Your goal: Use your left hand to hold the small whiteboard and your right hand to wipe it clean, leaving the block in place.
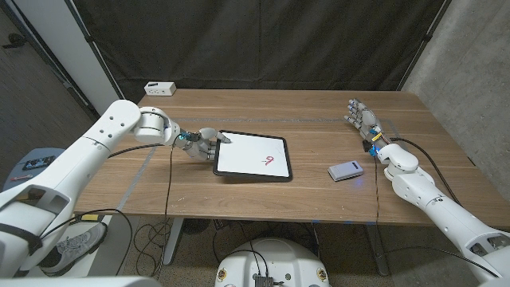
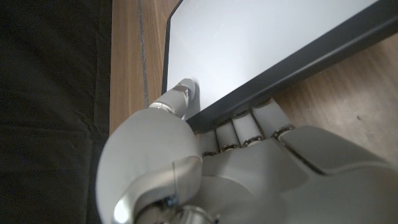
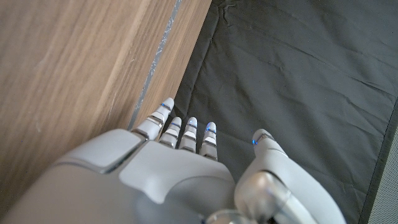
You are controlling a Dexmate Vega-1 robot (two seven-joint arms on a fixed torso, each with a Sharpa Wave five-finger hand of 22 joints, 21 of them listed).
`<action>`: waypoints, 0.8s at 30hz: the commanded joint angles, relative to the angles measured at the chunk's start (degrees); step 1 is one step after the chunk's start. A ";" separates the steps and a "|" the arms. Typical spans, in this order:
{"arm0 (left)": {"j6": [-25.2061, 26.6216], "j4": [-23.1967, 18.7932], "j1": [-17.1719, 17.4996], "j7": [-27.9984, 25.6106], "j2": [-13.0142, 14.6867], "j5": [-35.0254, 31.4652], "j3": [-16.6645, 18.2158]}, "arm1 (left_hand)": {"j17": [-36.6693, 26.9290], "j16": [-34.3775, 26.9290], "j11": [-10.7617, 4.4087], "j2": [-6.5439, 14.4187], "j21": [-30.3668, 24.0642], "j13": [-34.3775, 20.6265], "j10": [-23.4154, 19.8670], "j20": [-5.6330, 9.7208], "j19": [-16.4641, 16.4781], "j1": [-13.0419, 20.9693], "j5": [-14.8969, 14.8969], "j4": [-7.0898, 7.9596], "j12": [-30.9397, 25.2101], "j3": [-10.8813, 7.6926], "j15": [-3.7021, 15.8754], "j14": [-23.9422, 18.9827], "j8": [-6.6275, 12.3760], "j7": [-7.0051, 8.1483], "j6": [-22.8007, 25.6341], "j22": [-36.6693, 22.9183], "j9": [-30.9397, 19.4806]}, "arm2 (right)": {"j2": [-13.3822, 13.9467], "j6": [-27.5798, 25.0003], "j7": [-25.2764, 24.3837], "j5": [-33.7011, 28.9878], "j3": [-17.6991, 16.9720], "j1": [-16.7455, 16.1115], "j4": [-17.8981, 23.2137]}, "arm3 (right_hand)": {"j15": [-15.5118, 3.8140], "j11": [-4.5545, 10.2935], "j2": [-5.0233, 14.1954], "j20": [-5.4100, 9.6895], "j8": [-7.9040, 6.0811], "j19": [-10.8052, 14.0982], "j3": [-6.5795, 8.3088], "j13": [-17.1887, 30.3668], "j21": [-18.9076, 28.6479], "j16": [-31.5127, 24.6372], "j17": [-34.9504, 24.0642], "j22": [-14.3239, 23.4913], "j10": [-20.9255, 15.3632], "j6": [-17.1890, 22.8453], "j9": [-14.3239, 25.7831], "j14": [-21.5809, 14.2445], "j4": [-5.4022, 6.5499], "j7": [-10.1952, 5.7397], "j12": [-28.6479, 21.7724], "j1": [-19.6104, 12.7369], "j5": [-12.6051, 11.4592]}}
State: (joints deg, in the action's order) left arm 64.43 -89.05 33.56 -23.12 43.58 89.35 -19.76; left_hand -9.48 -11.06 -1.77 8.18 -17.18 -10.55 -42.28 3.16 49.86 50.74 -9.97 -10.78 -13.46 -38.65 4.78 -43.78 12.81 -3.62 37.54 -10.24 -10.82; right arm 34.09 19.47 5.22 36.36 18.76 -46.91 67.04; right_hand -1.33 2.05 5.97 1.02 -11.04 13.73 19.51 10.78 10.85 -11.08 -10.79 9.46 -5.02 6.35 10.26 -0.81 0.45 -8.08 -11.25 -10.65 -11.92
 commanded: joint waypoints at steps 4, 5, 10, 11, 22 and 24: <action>-2.27 -0.94 0.05 -1.74 0.55 0.89 -0.67 | -0.10 -0.56 -0.28 -0.04 -0.93 -0.15 -1.73 0.72 2.03 2.10 -0.30 0.22 -0.37 -1.31 1.59 -2.80 0.26 -0.24 1.77 -0.17 -0.18 | -0.13 -0.04 -0.16 0.05 -0.03 -0.08 -0.05 | 0.02 -0.24 0.24 -0.23 0.14 0.54 0.18 0.20 0.22 -0.34 -0.26 0.27 0.03 0.14 0.31 -0.48 -0.29 0.06 0.06 0.51 0.12; -2.37 -1.02 0.06 -2.14 0.54 1.01 -0.67 | -0.10 -0.56 -0.34 -0.04 -0.96 -0.16 -1.79 0.72 2.10 2.16 -0.30 0.24 -0.36 -1.36 1.59 -2.95 0.26 -0.34 1.87 -0.17 -0.18 | -0.16 -0.05 -0.11 0.05 -0.01 -0.03 -0.09 | 0.01 -0.25 0.25 -0.23 0.14 0.56 0.18 0.20 0.23 -0.34 -0.26 0.27 0.02 0.13 0.31 -0.48 -0.29 0.05 0.06 0.51 0.12; -2.82 -0.94 0.13 -2.70 0.53 1.84 -0.59 | -0.10 -0.64 -0.33 -0.16 -1.35 -0.20 -2.52 1.04 3.14 2.70 -0.17 0.45 -0.29 -1.72 1.47 -4.53 0.04 -0.75 2.34 -0.18 -0.22 | -0.41 -0.07 -0.05 0.00 0.14 0.27 -0.39 | -0.03 -0.22 0.26 -0.24 0.13 0.61 0.22 0.20 0.24 -0.33 -0.25 0.27 0.01 0.16 0.31 -0.48 -0.33 0.05 0.06 0.50 0.12; -2.93 -1.08 0.14 -3.41 0.49 2.04 -0.58 | -0.10 -0.57 0.08 -0.20 -1.67 -0.23 -2.72 1.20 3.95 3.07 -0.15 0.42 -0.19 -1.95 1.56 -5.08 -0.05 -0.94 2.57 -0.18 -0.24 | -0.54 -0.05 -0.02 -0.01 0.21 0.42 -0.56 | -0.04 -0.22 0.26 -0.24 0.12 0.62 0.22 0.20 0.24 -0.32 -0.25 0.27 0.01 0.17 0.31 -0.47 -0.33 0.03 0.06 0.50 0.12; -4.02 -1.67 -0.05 -5.19 0.89 2.76 -0.88 | -0.14 0.26 0.72 -0.78 -3.35 -0.46 -2.33 0.90 8.22 3.45 0.01 0.97 0.77 -2.43 0.48 -6.24 -0.88 -0.55 2.74 -0.17 -0.38 | -1.01 0.00 -0.11 -0.21 0.43 1.08 -1.41 | -0.07 -0.21 0.30 -0.25 0.13 0.67 0.30 0.20 0.23 -0.28 -0.24 0.27 0.03 0.16 0.31 -0.41 -0.40 0.09 0.06 0.48 0.11; -4.30 -2.10 -0.15 -5.57 1.03 2.33 -1.06 | -0.14 0.32 0.69 -0.85 -3.30 -0.48 -2.34 0.92 8.10 3.44 0.03 0.99 0.80 -2.44 0.45 -6.20 -0.85 -0.43 2.92 -0.16 -0.39 | -1.14 0.08 -0.12 -0.25 0.49 1.22 -1.62 | -0.07 -0.22 0.31 -0.25 0.12 0.68 0.33 0.20 0.23 -0.29 -0.23 0.27 0.01 0.19 0.31 -0.44 -0.43 0.08 0.05 0.47 0.11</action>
State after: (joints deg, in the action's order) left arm 61.40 -90.28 33.70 -27.04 44.17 91.63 -20.38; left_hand -9.48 -10.93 -0.93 7.70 -20.24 -10.83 -44.70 4.10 57.54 53.56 -9.91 -9.73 -12.67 -40.72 5.53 -49.82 11.97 -4.44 40.34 -10.37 -11.09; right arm 33.51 19.47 5.17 36.42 18.94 -46.42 66.35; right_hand -1.33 2.05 5.97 0.71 -11.04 14.04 19.76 10.78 10.85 -11.08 -10.78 9.46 -5.02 6.35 10.26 -0.81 0.21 -8.08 -11.25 -10.65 -11.92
